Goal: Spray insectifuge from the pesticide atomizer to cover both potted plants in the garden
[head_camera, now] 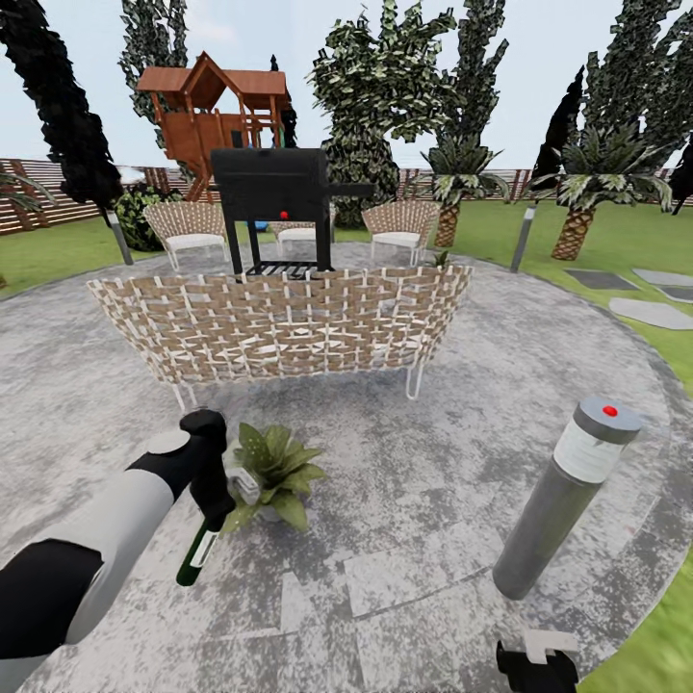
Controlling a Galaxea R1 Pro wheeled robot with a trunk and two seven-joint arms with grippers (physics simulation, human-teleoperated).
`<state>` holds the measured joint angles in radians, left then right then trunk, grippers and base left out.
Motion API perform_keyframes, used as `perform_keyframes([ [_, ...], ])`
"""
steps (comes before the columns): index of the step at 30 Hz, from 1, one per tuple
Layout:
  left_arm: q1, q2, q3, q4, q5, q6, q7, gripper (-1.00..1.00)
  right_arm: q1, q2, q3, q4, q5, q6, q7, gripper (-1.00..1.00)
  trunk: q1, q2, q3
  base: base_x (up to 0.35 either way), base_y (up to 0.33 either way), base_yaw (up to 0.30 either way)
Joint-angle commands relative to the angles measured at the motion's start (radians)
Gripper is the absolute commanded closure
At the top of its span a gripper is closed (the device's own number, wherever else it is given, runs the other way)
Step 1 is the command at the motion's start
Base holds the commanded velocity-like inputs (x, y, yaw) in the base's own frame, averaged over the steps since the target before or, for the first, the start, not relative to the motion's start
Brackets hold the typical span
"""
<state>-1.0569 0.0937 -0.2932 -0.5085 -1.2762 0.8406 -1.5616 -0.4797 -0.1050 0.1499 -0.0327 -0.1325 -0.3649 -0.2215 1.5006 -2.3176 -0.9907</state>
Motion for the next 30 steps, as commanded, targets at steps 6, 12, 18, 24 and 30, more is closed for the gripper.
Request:
perform_keyframes([
  [6,0.035,0.017,0.280,0.001,-0.006,0.009,0.117,1.00,0.018,-0.001,0.012,0.006,0.011,-0.004,0.002,-1.00,0.000,0.000,-0.001,-0.002,-0.001,0.000],
  [12,0.038,0.002,0.366,0.005,-0.004,0.008,0.211,1.00,0.034,0.003,0.014,0.006,0.149,-0.005,0.004,-1.00,0.000,0.000,-0.001,0.000,0.000,0.000],
  [18,0.040,-0.040,0.367,0.068,-0.007,0.008,0.212,1.00,0.041,0.025,0.014,0.006,0.163,-0.004,0.054,-1.00,0.000,0.000,-0.001,0.000,0.000,0.000],
  [24,0.039,-0.037,0.356,0.116,-0.012,0.008,0.188,1.00,0.074,0.076,0.013,0.006,0.165,-0.005,0.057,-1.00,0.000,0.000,-0.001,0.000,0.000,0.000],
  [30,0.032,-0.017,0.356,0.158,-0.014,0.004,0.153,1.00,0.076,0.079,0.011,0.004,0.163,-0.031,0.055,-1.00,0.000,0.000,-0.001,0.000,0.000,0.000],
])
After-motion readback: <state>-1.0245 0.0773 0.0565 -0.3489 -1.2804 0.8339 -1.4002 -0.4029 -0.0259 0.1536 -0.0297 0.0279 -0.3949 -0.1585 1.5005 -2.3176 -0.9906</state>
